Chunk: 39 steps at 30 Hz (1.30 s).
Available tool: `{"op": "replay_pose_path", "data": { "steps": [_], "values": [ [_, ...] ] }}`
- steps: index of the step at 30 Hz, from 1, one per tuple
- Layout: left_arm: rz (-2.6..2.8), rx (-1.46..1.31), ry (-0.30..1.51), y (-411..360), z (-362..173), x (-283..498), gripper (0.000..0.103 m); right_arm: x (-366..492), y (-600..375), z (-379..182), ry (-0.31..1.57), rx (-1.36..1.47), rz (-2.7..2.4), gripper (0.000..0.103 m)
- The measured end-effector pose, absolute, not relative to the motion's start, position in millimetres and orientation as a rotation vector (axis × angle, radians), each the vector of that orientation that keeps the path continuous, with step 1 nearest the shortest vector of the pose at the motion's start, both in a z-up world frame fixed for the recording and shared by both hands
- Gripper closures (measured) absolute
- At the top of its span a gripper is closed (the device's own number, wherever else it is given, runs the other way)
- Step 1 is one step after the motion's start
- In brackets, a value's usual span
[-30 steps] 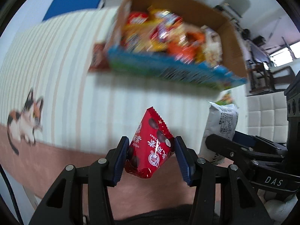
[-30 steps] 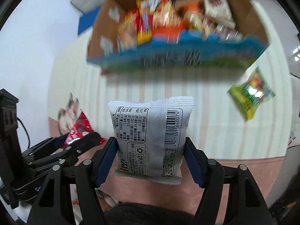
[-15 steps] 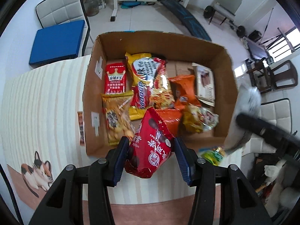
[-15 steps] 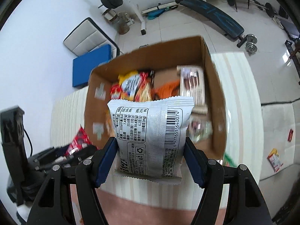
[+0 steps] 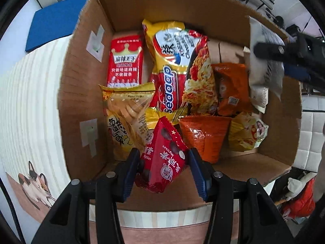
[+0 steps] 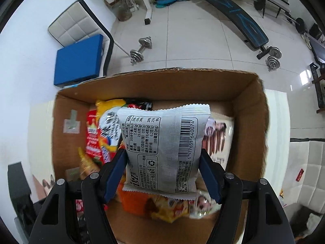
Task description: Organize snacks
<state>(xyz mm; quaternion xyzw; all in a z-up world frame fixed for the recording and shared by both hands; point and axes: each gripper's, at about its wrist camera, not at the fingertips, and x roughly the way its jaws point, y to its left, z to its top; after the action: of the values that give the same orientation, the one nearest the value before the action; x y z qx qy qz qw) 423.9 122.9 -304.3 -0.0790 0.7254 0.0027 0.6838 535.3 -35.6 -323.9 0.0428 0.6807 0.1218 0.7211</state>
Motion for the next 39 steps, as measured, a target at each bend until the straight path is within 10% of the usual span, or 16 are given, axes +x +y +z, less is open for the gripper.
{"op": "replay_pose_path", "data": {
  "steps": [8, 10, 16, 29, 39],
  "values": [
    [0.031, -0.165, 1.639, 118, -311, 427, 0.055, 558, -30, -347, 1.538, 0.101, 0.263, 0.028],
    [0.036, -0.173, 1.625, 119, -308, 429, 0.052, 558, -31, -345, 1.537, 0.093, 0.26, 0.012],
    [0.046, -0.201, 1.572, 127, -288, 440, 0.02, 545, -43, -323, 1.502, 0.116, 0.245, 0.01],
    [0.157, -0.163, 1.225, 154, -186, 395, 0.019, 433, -107, -251, 1.357, 0.243, 0.128, 0.009],
    [0.318, -0.222, 1.281, 193, -219, 312, 0.019, 321, -195, -345, 1.487, 0.661, -0.16, 0.009]
  ]
}}
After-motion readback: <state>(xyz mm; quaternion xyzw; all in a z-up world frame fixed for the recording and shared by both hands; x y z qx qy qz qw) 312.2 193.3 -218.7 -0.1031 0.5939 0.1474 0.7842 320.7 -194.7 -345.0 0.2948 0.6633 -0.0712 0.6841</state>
